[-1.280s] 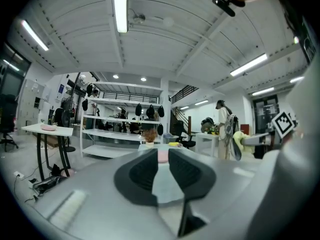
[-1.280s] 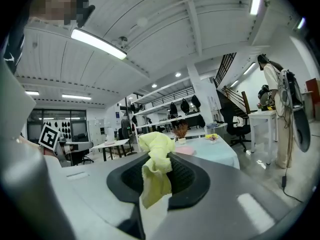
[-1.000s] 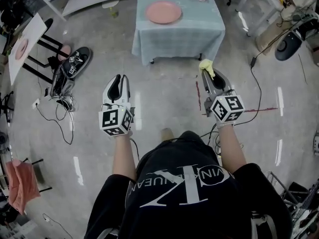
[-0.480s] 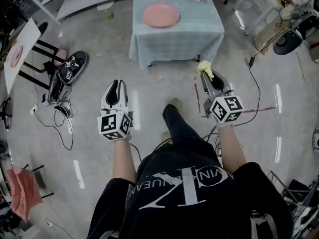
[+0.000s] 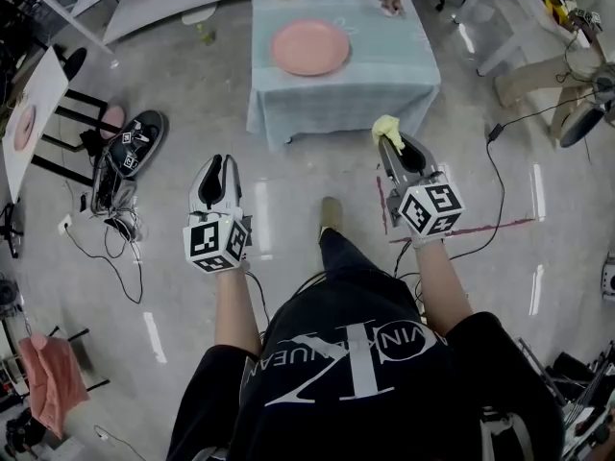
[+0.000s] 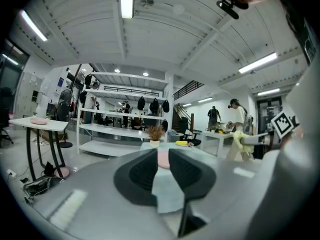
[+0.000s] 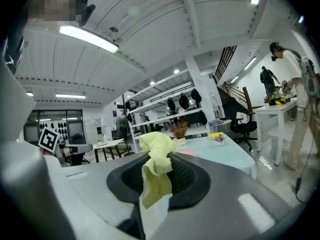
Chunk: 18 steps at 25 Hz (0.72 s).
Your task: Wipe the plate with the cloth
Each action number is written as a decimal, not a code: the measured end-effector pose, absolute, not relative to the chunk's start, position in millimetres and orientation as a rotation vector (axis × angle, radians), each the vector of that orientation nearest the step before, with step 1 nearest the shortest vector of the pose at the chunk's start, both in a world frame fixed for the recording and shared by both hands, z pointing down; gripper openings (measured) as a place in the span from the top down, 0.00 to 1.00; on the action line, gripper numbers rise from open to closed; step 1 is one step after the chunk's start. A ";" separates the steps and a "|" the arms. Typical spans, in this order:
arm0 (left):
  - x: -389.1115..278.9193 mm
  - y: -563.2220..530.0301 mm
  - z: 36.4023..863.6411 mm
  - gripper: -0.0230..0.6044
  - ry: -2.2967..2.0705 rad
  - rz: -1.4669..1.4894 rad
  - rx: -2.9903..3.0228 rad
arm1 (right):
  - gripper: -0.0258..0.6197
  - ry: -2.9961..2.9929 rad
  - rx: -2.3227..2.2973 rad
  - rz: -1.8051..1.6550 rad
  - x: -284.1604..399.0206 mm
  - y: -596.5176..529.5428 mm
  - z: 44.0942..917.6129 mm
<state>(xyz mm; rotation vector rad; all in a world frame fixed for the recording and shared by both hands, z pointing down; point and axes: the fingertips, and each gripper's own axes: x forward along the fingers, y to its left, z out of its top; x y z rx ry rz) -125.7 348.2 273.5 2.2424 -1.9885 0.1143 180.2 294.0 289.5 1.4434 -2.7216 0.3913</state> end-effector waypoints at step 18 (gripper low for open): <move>-123.8 176.0 301.7 0.96 -1.942 0.189 2.179 | 0.83 -2.704 1.244 0.488 148.6 128.6 325.3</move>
